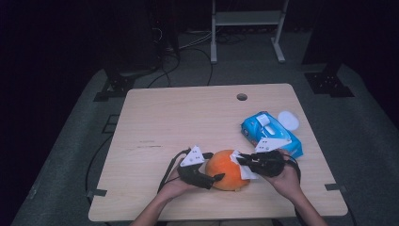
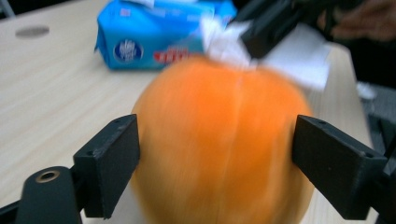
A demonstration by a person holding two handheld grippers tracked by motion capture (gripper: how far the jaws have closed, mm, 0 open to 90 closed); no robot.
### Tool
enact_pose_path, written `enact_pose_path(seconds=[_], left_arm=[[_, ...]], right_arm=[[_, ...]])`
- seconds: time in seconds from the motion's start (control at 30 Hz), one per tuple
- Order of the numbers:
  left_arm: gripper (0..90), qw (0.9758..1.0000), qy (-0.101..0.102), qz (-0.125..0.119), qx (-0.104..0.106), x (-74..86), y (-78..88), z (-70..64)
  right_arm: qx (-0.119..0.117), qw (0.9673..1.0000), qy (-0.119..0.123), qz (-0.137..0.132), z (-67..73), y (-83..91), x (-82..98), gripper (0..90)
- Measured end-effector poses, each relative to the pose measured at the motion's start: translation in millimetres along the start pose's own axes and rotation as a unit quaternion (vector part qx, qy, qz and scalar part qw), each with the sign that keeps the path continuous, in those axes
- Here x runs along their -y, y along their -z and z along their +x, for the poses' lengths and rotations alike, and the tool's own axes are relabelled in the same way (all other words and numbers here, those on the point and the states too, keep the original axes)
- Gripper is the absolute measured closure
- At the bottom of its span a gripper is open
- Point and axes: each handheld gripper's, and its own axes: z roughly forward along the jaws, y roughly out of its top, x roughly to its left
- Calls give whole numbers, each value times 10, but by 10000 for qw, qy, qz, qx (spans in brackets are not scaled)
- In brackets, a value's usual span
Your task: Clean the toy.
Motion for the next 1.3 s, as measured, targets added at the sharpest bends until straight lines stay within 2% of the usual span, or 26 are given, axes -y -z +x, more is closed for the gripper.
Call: enact_pose_path(seconds=[0.07,0.13,0.2,0.3,0.37,0.43,0.53,0.6,0.63,0.7,0.8,0.97,1.07,1.2,1.3], left_arm=[[163,9998,-166,62,-39,-5,-20,-24],[213,9996,-229,156,-49,18,-13,-21],[242,9996,-119,257,-88,38,14,7],[258,9992,-27,377,-133,65,56,40],[258,9993,20,350,-101,74,70,60],[229,9996,-22,257,-87,40,66,52],[162,9999,-167,-19,-2,-29,49,8],[169,9996,-270,76,-23,-28,16,-21],[209,9995,-299,123,-36,-11,9,-19],[262,9997,-158,206,-45,18,15,18],[280,9997,-81,232,-52,59,42,79],[287,9996,169,202,-57,121,101,183],[287,9995,237,196,-43,141,110,217],[288,9995,258,172,-36,154,119,229],[287,9994,300,176,-36,160,131,237]], right_arm=[[-131,9999,29,-88,54,-27,-43,802],[-320,9994,46,-156,105,-51,-78,802],[-295,9994,157,-107,121,-61,-87,802],[-218,9997,76,-87,47,-28,-46,800],[-199,9996,-136,-114,-32,12,6,800],[-240,9993,-254,-158,-65,28,33,800],[-251,9994,-173,-186,-2,-12,-9,800],[-332,9991,-124,-221,49,-40,-58,799],[-328,9992,-54,-210,65,-52,-75,799],[-324,9993,-80,-193,42,-62,-51,800],[-322,9991,-167,-198,-15,-43,-9,800],[-161,9991,-360,-138,-134,28,113,799],[-223,9988,-387,-205,-117,29,91,800],[-318,9990,-208,-253,-23,8,12,799],[-330,9988,-284,-244,-62,15,39,799]])
